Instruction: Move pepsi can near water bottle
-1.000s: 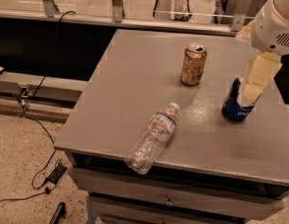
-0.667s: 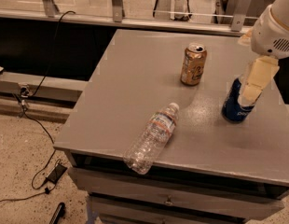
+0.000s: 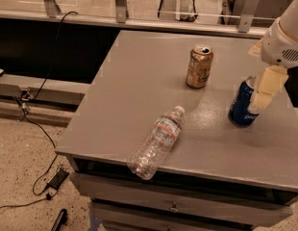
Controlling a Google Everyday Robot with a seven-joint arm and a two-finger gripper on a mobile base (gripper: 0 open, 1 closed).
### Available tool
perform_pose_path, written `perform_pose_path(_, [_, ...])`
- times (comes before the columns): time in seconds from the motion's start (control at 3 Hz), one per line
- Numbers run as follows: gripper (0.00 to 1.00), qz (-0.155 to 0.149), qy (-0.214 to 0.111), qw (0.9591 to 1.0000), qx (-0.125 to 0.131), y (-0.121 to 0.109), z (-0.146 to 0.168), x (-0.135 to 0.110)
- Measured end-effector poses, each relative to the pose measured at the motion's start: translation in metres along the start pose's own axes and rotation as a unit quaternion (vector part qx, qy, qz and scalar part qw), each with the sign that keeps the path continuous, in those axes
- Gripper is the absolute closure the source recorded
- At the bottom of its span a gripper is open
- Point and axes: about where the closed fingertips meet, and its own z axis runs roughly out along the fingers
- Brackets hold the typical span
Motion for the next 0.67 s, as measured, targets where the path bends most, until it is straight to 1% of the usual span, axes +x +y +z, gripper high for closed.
perform_pose_path(0.33, [0.18, 0.001, 0.002, 1.0, -0.003, -0.003, 0.0045, 0.0061])
perform_pose_path(0.67, [0.42, 0.001, 0.001, 1.0, -0.004, -0.0049, 0.0055, 0.0099])
